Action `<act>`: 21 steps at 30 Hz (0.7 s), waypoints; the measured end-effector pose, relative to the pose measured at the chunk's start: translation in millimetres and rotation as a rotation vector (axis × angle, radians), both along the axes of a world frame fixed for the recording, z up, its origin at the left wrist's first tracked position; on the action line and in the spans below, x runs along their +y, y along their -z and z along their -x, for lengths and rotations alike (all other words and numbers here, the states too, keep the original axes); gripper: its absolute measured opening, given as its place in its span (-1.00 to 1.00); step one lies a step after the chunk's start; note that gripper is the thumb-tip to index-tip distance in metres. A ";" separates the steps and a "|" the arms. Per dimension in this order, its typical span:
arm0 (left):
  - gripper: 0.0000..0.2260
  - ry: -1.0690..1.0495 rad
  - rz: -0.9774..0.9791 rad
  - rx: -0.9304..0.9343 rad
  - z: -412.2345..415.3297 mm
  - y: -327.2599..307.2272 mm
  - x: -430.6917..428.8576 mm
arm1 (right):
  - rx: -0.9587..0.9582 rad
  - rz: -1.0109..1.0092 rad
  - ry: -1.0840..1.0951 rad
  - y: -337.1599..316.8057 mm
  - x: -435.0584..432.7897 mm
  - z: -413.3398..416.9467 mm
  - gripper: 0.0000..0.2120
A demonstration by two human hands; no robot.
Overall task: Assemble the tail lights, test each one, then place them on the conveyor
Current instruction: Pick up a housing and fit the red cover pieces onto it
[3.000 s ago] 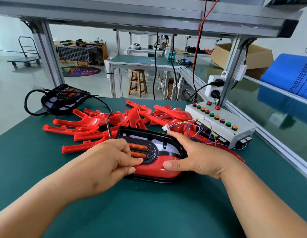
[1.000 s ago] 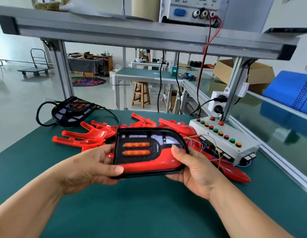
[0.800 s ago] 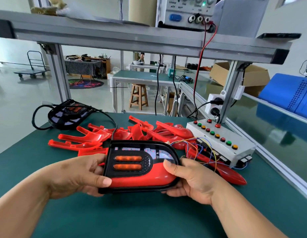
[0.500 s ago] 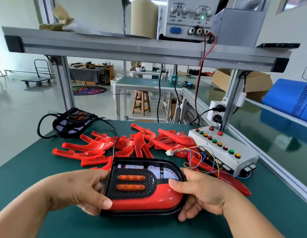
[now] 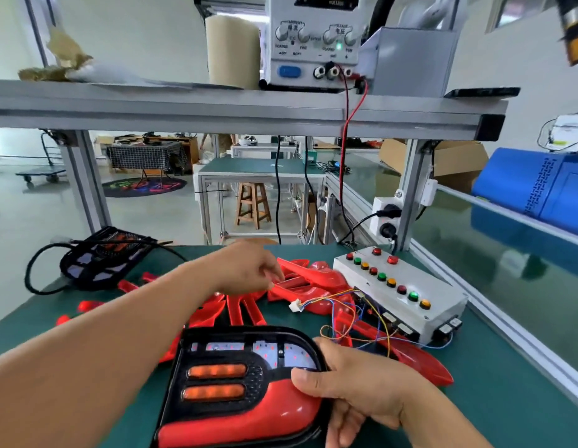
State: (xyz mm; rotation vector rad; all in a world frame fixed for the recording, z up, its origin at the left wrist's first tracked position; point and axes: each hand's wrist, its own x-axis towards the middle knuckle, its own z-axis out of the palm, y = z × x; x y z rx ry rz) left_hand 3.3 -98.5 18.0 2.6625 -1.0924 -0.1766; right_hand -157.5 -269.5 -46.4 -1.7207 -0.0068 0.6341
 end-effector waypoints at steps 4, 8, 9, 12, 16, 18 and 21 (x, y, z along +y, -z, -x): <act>-0.60 0.027 -0.300 -0.060 -35.0 17.4 -38.1 | -0.042 0.003 0.036 -1.9 0.5 0.2 -0.53; -0.57 0.007 -0.387 0.041 -52.1 27.5 -43.5 | -0.110 0.036 0.055 -0.4 -0.3 1.9 -0.70; -0.60 0.010 -0.399 0.034 -52.7 29.3 -43.1 | -0.109 0.044 0.053 0.2 -0.5 1.9 -0.65; -0.68 -0.002 -0.420 0.036 -51.0 30.9 -40.5 | -0.086 0.038 0.036 1.2 -1.2 1.8 -0.49; -0.66 -0.029 -0.431 0.189 -50.3 14.4 -32.6 | -0.063 0.008 0.030 0.2 -2.1 2.2 -0.42; -0.62 -0.128 -0.237 0.178 -55.7 0.9 -25.3 | -0.048 0.001 0.018 -1.2 -2.7 2.1 -0.41; -0.66 -0.364 -0.002 0.040 -68.3 -10.2 -6.9 | -0.030 0.005 0.027 -1.4 -2.8 2.4 -0.44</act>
